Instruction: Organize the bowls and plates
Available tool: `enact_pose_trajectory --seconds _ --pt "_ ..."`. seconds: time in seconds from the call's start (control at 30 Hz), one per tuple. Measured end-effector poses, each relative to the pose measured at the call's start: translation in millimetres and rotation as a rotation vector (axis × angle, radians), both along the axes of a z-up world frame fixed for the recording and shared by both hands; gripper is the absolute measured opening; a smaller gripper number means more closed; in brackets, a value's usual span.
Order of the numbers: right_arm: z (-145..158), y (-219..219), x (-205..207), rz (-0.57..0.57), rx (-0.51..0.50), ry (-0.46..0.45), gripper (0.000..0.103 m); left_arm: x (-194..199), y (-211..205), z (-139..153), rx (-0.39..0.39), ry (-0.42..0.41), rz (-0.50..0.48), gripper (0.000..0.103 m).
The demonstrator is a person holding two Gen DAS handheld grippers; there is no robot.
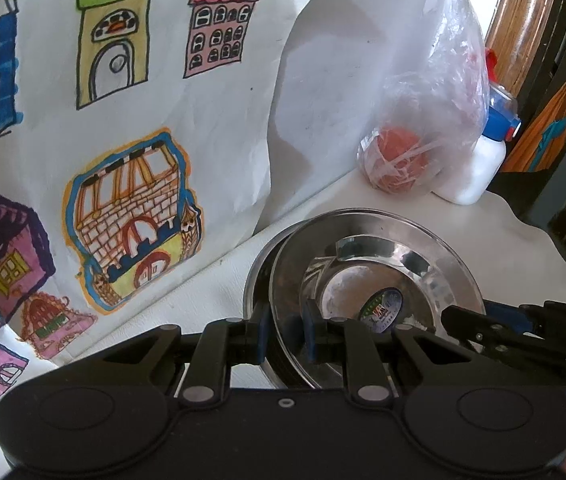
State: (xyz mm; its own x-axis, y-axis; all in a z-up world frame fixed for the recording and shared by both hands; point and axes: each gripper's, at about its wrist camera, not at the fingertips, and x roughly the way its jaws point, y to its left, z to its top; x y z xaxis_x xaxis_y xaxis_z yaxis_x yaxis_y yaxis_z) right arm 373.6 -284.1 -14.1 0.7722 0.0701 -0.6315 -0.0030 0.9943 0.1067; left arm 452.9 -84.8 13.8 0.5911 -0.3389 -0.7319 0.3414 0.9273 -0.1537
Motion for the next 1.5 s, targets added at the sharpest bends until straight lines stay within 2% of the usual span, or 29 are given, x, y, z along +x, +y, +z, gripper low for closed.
enact_pose_trajectory --seconds 0.3,0.37,0.43,0.47,0.57,0.67,0.73,0.93,1.13,1.2,1.37,1.5 --pt "-1.4 5.6 2.1 0.014 -0.038 0.010 0.031 -3.7 -1.5 7.9 0.005 -0.026 -0.013 0.019" --pt "-1.9 4.3 1.8 0.017 -0.022 0.011 0.039 -4.8 -0.9 10.4 0.008 -0.033 -0.011 0.020" --pt "0.0 2.7 -0.2 0.015 -0.014 0.001 0.054 -7.1 1.4 12.7 0.005 -0.038 -0.005 0.020" --pt "1.8 2.1 -2.1 0.013 -0.011 -0.004 0.056 -8.6 3.1 13.7 0.000 -0.038 -0.003 0.021" --pt "10.0 0.5 -10.8 0.009 0.007 -0.029 0.073 -16.4 9.1 18.3 -0.004 -0.052 -0.001 0.032" --pt "21.4 0.6 -24.6 0.016 0.024 -0.065 0.083 -25.5 16.4 25.4 -0.011 -0.074 0.002 0.045" --pt "29.6 2.4 -36.3 0.022 0.029 -0.092 0.087 -33.5 23.6 32.6 -0.026 -0.091 0.015 0.057" --pt "55.9 10.7 -73.5 0.042 0.069 -0.165 0.101 -64.4 46.9 58.2 -0.066 -0.158 0.045 0.078" --pt "78.4 26.9 -111.5 0.042 0.114 -0.248 0.103 -105.5 78.5 83.8 -0.092 -0.251 0.072 0.096" --pt "83.0 34.3 -121.9 0.052 0.130 -0.264 0.103 -117.5 89.7 89.9 -0.093 -0.277 0.085 0.099" --pt "87.8 57.8 -142.2 0.078 0.156 -0.299 0.103 -148.1 124.7 97.9 -0.081 -0.351 0.140 0.102" --pt "88.4 78.5 -156.4 0.110 0.187 -0.317 0.103 -165.4 158.9 98.3 -0.071 -0.365 0.185 0.102"
